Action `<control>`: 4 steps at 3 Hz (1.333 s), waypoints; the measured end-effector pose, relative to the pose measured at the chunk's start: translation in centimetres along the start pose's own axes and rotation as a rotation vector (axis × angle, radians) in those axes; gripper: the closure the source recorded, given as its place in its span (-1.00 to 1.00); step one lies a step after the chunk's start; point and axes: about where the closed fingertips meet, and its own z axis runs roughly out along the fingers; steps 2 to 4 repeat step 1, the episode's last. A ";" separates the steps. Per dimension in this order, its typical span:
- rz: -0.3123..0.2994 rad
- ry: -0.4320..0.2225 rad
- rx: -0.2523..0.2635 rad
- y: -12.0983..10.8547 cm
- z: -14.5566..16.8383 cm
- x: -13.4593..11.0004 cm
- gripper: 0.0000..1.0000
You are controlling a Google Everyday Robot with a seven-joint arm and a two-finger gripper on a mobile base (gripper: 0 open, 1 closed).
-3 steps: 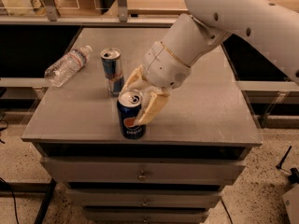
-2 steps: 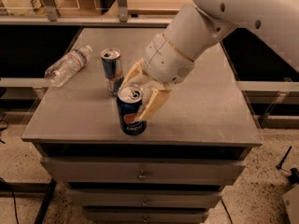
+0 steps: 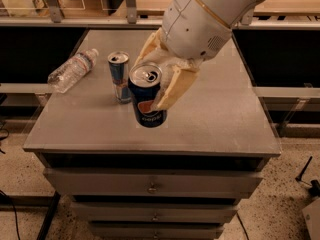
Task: Pick pepsi can
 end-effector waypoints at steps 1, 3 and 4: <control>0.000 0.000 0.000 0.0 0.0 0.0 1.00; 0.000 0.000 0.000 0.0 0.0 0.0 1.00; 0.000 0.000 0.000 0.0 0.0 0.0 1.00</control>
Offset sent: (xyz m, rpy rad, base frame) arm 0.0000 0.0000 0.0000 0.0000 0.0000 0.0000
